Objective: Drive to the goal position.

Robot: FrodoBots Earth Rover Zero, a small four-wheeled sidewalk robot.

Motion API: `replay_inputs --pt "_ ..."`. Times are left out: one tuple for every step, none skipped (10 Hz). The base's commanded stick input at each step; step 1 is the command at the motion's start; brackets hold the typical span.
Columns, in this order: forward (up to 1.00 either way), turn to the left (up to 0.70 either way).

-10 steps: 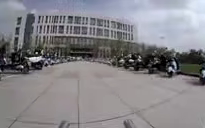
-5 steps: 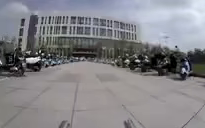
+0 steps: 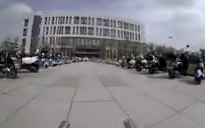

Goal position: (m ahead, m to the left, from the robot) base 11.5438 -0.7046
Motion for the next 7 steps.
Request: replay_inputs --pt "1.0 0.0" --pt "1.0 0.0" --pt "1.0 0.0" --pt "1.0 0.0" --pt "1.0 0.0" --pt "1.0 0.0" --pt "1.0 0.0"
